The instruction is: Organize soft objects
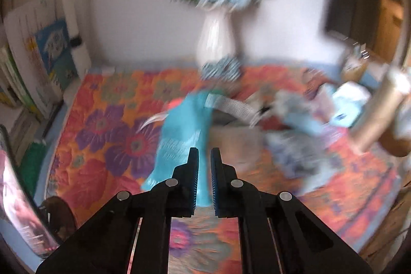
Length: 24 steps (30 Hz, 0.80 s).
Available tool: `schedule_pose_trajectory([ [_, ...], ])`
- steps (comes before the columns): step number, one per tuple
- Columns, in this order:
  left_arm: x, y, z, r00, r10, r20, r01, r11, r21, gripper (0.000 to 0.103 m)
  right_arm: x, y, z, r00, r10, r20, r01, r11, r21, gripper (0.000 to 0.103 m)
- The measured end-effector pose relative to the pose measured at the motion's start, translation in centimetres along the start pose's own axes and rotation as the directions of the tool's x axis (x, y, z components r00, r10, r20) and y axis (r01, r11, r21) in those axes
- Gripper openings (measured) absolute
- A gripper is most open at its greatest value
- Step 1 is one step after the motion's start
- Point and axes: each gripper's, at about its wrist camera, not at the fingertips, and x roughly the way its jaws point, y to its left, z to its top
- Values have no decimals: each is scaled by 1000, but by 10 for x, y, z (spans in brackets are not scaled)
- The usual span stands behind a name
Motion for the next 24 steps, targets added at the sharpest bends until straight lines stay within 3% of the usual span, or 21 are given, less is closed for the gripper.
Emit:
schedule_pose_trajectory([
  [3,-31,-24,13,995,-64,73,63,998,17,6,-18,1,7,999,0,53,0,1000,-8,53],
  [6,-48,-44,26,990,-81,112,77,996,38,6,-24,7,11,997,-56,59,60,996,-70,53],
  [9,-48,-52,26,990,-87,107,84,996,38,6,-3,7,-4,997,-29,-76,19,992,-123,54],
  [10,-46,-53,24,992,-77,104,73,996,41,6,6,6,-13,991,-7,-133,-10,992,-125,62],
  [12,-43,-58,15,992,-85,89,82,996,42,6,24,1,-38,971,-3,-240,-29,991,-130,71],
  [14,-39,-61,8,993,-88,74,85,995,43,6,34,-5,-62,953,-47,-298,-5,985,-170,71],
  [18,-30,-64,-3,992,-113,46,111,993,44,6,37,-26,-80,927,-218,-305,124,946,-299,72],
  [19,-29,-64,-5,992,-118,44,116,992,44,6,36,-36,-79,918,-238,-318,139,942,-306,79],
  [21,-25,-63,-7,990,-136,38,135,990,39,6,38,-55,-80,895,-221,-387,113,953,-282,98],
  [24,-20,-62,-11,988,-153,30,152,988,26,6,42,-72,-92,850,-185,-493,52,961,-271,98],
])
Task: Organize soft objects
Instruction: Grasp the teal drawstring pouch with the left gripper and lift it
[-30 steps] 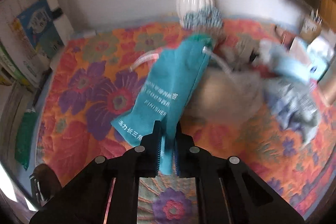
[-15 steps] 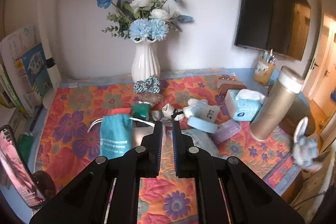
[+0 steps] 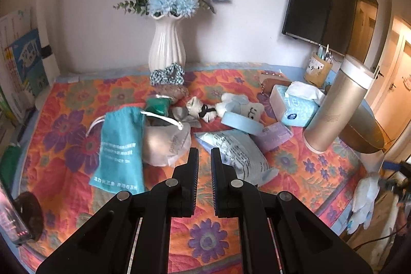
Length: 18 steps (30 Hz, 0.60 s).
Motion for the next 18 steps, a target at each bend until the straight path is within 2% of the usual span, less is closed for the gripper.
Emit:
schedule_pose_trajectory([
  [2,3,-1,-3,1000,4,-10,-4,1000,9,6,11,-1,-15,996,24,-81,-27,999,-32,98],
  [5,4,-2,-8,1000,3,-7,-3,1000,22,6,32,0,-36,985,12,-170,-19,999,-40,98],
  [8,1,4,-10,1000,-6,0,6,1000,8,6,47,-4,-30,977,156,-146,-144,985,90,98],
  [10,-4,15,-14,1000,-4,2,4,1000,5,6,56,-4,-24,975,186,-120,-169,976,140,98],
  [11,-7,23,-17,1000,-4,3,4,1000,-2,6,59,-1,-23,977,176,-122,-158,977,142,95],
  [13,-9,38,-22,1000,-10,-13,10,1000,-16,7,56,10,-21,992,82,-99,-74,993,88,64],
  [14,-7,45,-24,999,-21,-35,20,1000,-19,8,53,14,-21,994,47,-95,-41,997,63,62],
  [15,-4,51,-27,998,-21,-64,20,1000,-19,14,53,13,-18,994,51,-93,-45,996,72,61],
  [16,1,57,-29,996,-2,-90,-1,1000,-28,32,51,12,-15,994,61,-86,-54,995,87,60],
  [17,5,62,-29,994,14,-105,-18,999,-42,43,48,12,-13,995,65,-73,-58,993,100,60],
  [18,9,68,-28,993,29,-114,-36,998,-59,70,45,12,-11,997,57,-59,-51,993,103,60],
])
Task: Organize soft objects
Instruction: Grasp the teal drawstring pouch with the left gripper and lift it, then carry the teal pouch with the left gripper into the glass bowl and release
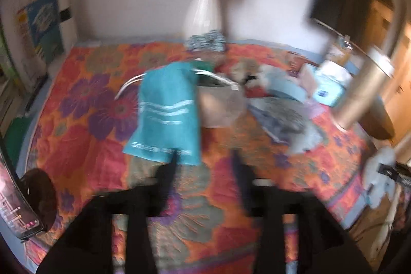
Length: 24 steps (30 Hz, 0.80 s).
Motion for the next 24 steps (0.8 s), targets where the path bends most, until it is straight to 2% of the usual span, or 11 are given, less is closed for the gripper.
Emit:
schedule_pose_trajectory([
  [1,4,5,4,1000,20,8,-20,1000,-19,91,-3,1,1,1000,-8,8,8,1000,-3,60],
  [2,7,7,6,999,38,32,-37,999,-23,96,-7,4,4,1000,-14,19,15,1000,-11,60],
  [6,33,5,22,996,95,1,-95,995,21,97,-19,11,8,999,-3,47,4,1000,-27,60],
  [8,58,7,28,980,193,-52,-191,981,45,97,-23,16,9,999,6,53,-4,999,-38,60],
  [9,67,9,29,970,228,-79,-224,973,53,92,-23,18,9,999,10,54,-8,999,-41,60],
  [10,80,13,27,960,255,-117,-249,967,58,73,-24,20,9,999,11,52,-8,999,-44,60],
  [11,85,16,24,957,260,-131,-255,965,54,71,-24,21,8,999,8,49,-5,999,-49,60],
  [13,82,27,22,971,215,-102,-216,976,1,37,-25,23,8,999,1,48,2,999,-51,60],
  [15,75,35,22,969,233,-87,-235,972,-10,15,-27,22,9,999,9,52,-7,999,-39,60],
  [19,53,52,21,988,148,-38,-152,980,-128,9,-36,24,13,996,44,80,-44,999,-6,60],
  [24,27,41,18,995,85,44,-77,986,-148,9,-56,38,24,987,64,144,-65,998,-3,60],
])
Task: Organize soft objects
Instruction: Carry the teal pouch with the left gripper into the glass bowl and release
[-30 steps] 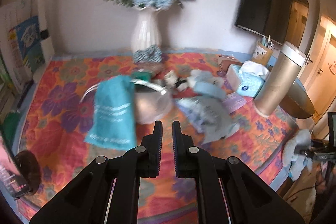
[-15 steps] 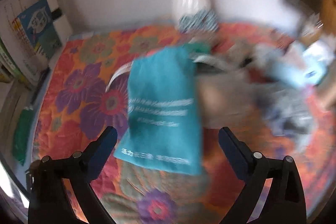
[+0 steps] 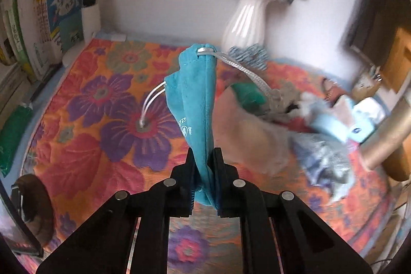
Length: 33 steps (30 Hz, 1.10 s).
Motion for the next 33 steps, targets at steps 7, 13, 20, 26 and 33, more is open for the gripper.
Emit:
schedule_pose_trajectory([
  [7,-14,-35,1,989,-145,24,145,989,19,9,-13,19,17,997,51,50,-51,999,15,60],
  [13,-20,-53,-1,979,-203,36,201,978,55,9,-19,24,24,996,47,73,-49,999,25,60],
  [20,-28,-70,0,969,-244,27,241,967,89,9,-32,15,31,992,54,116,-60,997,47,60],
  [26,-53,-103,2,963,-266,51,255,953,164,9,-58,-1,34,984,37,177,-48,997,56,60],
  [33,-95,-166,5,937,-341,82,303,905,299,9,-106,-34,44,956,9,293,-35,996,86,60],
])
